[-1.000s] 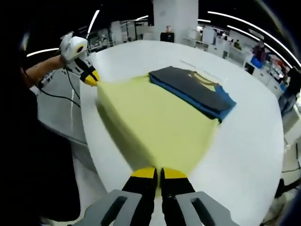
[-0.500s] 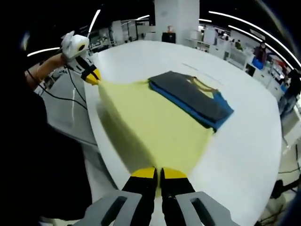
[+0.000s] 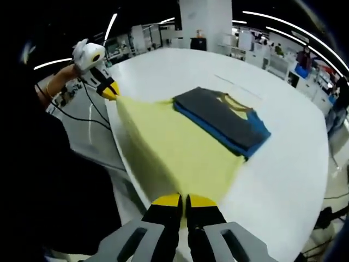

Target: Fold the garment on the visible template until the final outline fits inside the template.

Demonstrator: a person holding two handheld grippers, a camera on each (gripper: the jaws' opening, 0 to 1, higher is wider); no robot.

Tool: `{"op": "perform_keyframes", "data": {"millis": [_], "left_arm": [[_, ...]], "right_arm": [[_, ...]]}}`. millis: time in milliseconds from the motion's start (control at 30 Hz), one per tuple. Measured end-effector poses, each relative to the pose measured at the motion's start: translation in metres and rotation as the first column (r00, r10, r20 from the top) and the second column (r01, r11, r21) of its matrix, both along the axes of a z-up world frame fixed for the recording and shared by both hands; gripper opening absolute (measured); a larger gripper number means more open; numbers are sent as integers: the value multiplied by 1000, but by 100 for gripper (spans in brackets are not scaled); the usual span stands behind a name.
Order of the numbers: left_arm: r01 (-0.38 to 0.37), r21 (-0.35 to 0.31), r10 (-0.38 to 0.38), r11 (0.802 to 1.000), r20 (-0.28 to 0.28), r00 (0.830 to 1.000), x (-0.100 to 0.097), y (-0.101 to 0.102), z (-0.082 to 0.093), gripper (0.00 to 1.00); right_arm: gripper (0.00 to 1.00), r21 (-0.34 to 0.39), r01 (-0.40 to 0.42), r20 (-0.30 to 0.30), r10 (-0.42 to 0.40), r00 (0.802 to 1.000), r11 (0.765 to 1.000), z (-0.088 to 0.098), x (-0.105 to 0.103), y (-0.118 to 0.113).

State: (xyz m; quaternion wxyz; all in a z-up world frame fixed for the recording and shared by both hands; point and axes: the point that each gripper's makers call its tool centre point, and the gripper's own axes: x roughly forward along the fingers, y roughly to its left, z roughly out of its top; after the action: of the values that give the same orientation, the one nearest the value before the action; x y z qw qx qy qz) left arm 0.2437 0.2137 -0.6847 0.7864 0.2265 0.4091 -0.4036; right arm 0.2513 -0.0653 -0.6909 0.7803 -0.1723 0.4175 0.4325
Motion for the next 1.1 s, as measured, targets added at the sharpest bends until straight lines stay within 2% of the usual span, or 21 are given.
{"op": "perform_keyframes", "data": {"millis": [233,533,733,1100], "left_arm": [[-8,0,8,1000,-10,1000,1,1,16,1],[3,1,-3,1000,14,1000,15,-2,29,1],[13,12,-13,1000,47,999,34,-3,33,1],[-6,8,5,1000,55,998,65,2,35,1]], "right_arm": [[0,-19,-20,12,20,1000,1000,12,-1,1],[0,-32,-22,43,23,999,999,20,14,0],[0,-28,5,83,-2,997,1000,24,34,0],[0,-13,16,126,-14,992,1000,31,69,5]]}}
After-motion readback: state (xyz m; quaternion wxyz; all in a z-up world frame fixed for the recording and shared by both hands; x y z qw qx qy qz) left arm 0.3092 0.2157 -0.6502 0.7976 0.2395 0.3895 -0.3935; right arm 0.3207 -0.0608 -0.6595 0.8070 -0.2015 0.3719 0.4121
